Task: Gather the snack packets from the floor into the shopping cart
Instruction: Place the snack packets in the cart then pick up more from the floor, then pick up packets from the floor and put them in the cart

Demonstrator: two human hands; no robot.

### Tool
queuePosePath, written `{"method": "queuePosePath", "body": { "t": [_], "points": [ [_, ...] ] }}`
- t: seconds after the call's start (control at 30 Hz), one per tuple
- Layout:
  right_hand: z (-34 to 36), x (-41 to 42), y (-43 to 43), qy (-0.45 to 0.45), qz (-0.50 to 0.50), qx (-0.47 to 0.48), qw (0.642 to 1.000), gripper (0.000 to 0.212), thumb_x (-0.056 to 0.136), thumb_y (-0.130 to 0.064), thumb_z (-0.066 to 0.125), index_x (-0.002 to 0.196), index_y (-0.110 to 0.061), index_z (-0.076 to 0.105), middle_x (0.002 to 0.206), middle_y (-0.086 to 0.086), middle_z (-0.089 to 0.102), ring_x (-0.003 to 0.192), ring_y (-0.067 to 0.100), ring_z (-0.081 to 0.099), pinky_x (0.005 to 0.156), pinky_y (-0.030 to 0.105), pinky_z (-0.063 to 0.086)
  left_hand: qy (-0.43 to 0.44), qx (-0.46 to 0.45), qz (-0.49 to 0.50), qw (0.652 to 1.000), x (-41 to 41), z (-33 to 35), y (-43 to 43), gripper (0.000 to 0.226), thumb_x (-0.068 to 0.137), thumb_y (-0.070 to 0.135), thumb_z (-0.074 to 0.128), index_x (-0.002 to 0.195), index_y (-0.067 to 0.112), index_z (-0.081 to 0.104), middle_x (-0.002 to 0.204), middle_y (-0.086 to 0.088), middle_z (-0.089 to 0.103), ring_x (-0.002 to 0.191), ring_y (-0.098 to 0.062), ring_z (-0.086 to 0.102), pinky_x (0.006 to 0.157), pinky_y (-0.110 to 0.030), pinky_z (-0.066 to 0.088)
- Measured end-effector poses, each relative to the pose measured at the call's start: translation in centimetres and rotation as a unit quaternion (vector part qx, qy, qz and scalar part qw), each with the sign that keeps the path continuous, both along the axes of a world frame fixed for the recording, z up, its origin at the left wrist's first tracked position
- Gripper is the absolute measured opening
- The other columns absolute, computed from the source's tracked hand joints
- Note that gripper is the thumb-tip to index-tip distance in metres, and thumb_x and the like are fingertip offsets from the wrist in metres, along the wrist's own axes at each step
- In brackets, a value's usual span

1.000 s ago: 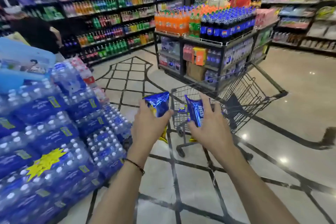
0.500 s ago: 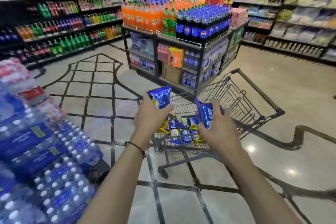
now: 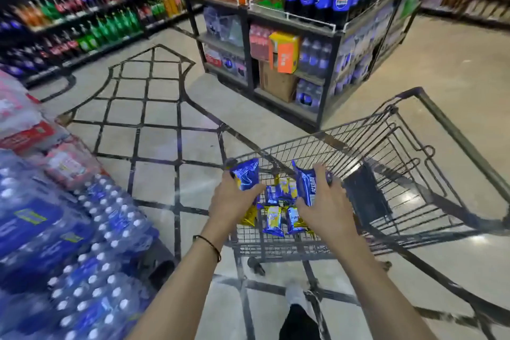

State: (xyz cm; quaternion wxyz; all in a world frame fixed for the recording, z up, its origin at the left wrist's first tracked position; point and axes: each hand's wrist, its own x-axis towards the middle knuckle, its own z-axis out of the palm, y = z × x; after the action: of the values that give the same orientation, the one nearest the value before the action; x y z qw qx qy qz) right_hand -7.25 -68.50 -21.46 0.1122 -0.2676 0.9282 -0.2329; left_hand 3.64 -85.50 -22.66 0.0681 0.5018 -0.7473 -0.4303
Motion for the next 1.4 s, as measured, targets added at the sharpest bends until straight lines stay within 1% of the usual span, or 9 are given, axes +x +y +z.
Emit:
{"method": "queuePosePath", "body": {
  "t": [0.1,0.27,0.47,0.57,0.67,0.73,0.9,1.2,1.4],
  "points": [
    [-3.1,-4.8,-2.9,-0.018,0.018,0.033,0.999,0.08,0.087,-0.039,0.062,0.149,-0.025,0.014,0.14,0.025,0.036,0.108,0.045,0.056,0.083,0.046,0.051,-0.043,0.026,0.016,0.999,-3.0,-3.6,-2.3,0.083,0.067,0.063,0.079,0.127,0.018,0.045,0.119,-0.001,0.064,0.105,-0.023,0.061,0.089,-0.04,0.053],
    [-9.2,-10.3,-7.8,-0.055,0.047,0.072,0.995,0.083,0.087,-0.041,0.059,0.151,-0.024,0.009,0.131,0.024,0.043,0.101,0.041,0.058,0.076,0.043,0.052,-0.078,0.063,0.069,0.993,-6.2,-10.1,-6.0,0.081,0.07,0.055,0.081,0.134,0.024,0.041,0.12,0.001,0.063,0.109,-0.026,0.061,0.093,-0.041,0.051],
    [-20.6,-11.4,-12.4,-0.151,0.104,0.173,0.968,0.086,0.091,-0.045,0.056,0.153,-0.024,0.0,0.147,0.025,0.029,0.117,0.042,0.053,0.089,0.044,0.052,-0.157,0.12,0.065,0.978,-8.3,-20.6,-8.3,0.072,0.064,0.059,0.078,0.116,0.021,0.046,0.108,-0.001,0.064,0.101,-0.027,0.062,0.088,-0.043,0.053],
    [-26.3,-11.5,-14.0,-0.188,0.105,0.222,0.951,0.089,0.093,-0.046,0.056,0.155,-0.025,-0.005,0.153,0.025,0.021,0.124,0.041,0.05,0.091,0.044,0.052,-0.171,0.13,0.06,0.975,-9.3,-26.8,-9.1,0.084,0.07,0.053,0.079,0.133,0.011,0.042,0.125,-0.007,0.062,0.112,-0.03,0.059,0.092,-0.041,0.05],
    [-30.9,-11.7,-15.1,-0.194,0.108,0.262,0.939,0.09,0.093,-0.046,0.057,0.155,-0.024,-0.005,0.154,0.024,0.018,0.126,0.039,0.049,0.089,0.042,0.052,-0.195,0.128,0.071,0.97,-10.5,-32.6,-9.5,0.104,0.078,0.05,0.076,0.153,0.006,0.019,0.141,-0.011,0.053,0.124,-0.032,0.055,0.096,-0.039,0.048],
    [-34.2,-11.9,-15.7,-0.189,0.112,0.272,0.937,0.089,0.094,-0.046,0.056,0.154,-0.023,-0.005,0.154,0.026,0.02,0.125,0.04,0.05,0.09,0.042,0.052,-0.207,0.12,0.064,0.969,-10.9,-36.2,-9.6,0.106,0.08,0.051,0.074,0.153,0.006,0.012,0.145,-0.013,0.049,0.124,-0.032,0.055,0.096,-0.04,0.05],
    [-41.4,-11.7,-16.6,-0.18,0.13,0.284,0.933,0.087,0.094,-0.043,0.055,0.153,-0.023,-0.005,0.153,0.026,0.023,0.128,0.043,0.045,0.088,0.045,0.052,-0.25,0.11,0.056,0.96,-10.5,-42.5,-9.6,0.099,0.074,0.055,0.075,0.142,0.003,0.024,0.131,-0.015,0.054,0.116,-0.035,0.057,0.092,-0.045,0.05],
    [-43.5,-11.5,-15.6,-0.168,0.111,0.293,0.935,0.082,0.096,-0.046,0.048,0.154,-0.022,-0.004,0.147,0.021,0.03,0.131,0.044,0.038,0.092,0.046,0.049,-0.22,0.105,0.051,0.968,-8.7,-43.5,-8.9,0.087,0.078,0.051,0.076,0.139,0.009,0.031,0.135,-0.013,0.046,0.122,-0.034,0.051,0.092,-0.046,0.048],
    [-37.5,-12.0,-14.4,-0.09,0.133,0.315,0.935,0.071,0.098,-0.051,0.036,0.154,-0.025,0.002,0.148,0.015,0.032,0.135,0.038,0.036,0.086,0.043,0.053,-0.189,0.04,-0.072,0.979,-9.1,-36.7,-9.0,0.042,0.091,0.03,0.065,0.124,0.015,0.044,0.124,-0.005,0.048,0.11,-0.026,0.053,0.08,-0.039,0.048]
  ]
}}
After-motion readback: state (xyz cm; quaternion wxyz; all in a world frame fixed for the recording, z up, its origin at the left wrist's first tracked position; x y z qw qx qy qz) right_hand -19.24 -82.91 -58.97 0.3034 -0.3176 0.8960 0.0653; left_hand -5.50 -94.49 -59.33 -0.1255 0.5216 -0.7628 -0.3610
